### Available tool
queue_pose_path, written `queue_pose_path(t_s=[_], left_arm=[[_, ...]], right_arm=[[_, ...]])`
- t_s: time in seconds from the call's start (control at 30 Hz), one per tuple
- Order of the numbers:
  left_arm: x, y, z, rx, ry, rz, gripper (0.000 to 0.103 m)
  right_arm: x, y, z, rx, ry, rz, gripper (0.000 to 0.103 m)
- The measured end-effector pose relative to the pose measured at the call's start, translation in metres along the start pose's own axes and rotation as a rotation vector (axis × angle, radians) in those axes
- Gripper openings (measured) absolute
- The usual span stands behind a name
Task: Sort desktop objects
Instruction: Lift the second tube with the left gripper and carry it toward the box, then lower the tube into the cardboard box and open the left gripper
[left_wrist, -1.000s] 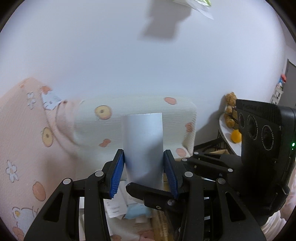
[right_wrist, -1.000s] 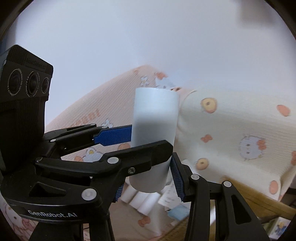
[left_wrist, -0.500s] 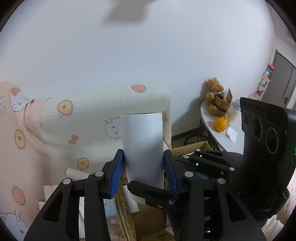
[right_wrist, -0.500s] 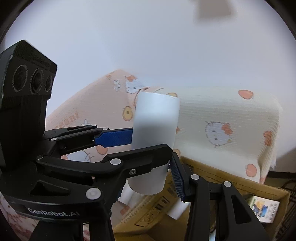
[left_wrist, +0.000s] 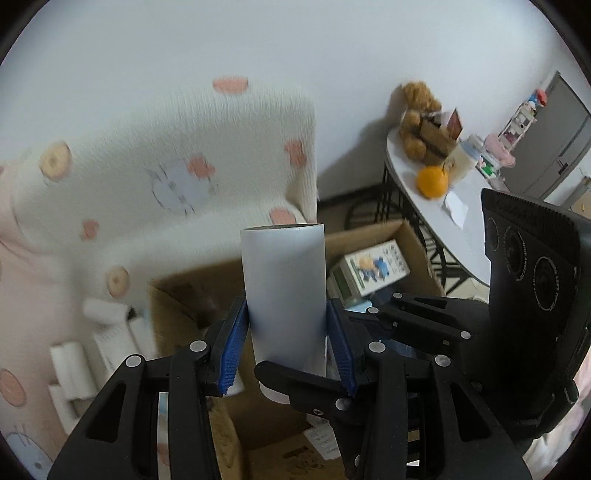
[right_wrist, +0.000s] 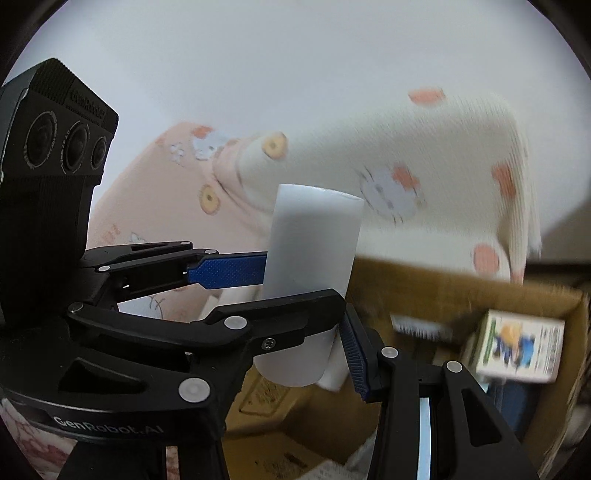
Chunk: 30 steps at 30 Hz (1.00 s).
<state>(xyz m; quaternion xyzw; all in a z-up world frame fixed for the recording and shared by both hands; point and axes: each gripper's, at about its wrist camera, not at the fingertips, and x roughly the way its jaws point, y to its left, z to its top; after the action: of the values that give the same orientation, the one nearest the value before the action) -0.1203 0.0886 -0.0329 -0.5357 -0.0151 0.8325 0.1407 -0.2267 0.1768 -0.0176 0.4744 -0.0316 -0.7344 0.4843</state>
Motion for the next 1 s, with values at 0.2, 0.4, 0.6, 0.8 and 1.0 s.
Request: queue_pose_path(t_s=[0.2, 0.4, 0.6, 0.8, 1.0], left_arm=[[0.032, 0.0, -0.002, -0.024, 0.083, -0.022, 0.047], [0.053, -0.001, -0.003, -0.009, 0.13, -0.005, 0.047], [0.069, 0.002, -0.006, -0.018, 0.176, -0.016, 0.047], [0.08, 0.004, -0.01, -0.044, 0.22, -0.041, 0.047], [0.089, 0.01, -0.013, -0.067, 0.25, -0.019, 0.047]], right_arm=[[0.011, -0.021, -0.011, 0.08, 0.07, -0.004, 0.042], [0.023, -0.032, -0.019, 0.115, 0.122, -0.007, 0.042], [0.034, -0.038, -0.029, 0.112, 0.158, -0.031, 0.042], [0.035, -0.043, -0.037, 0.134, 0.181, -0.048, 0.042], [0.03, -0.05, -0.042, 0.163, 0.184, -0.038, 0.042]])
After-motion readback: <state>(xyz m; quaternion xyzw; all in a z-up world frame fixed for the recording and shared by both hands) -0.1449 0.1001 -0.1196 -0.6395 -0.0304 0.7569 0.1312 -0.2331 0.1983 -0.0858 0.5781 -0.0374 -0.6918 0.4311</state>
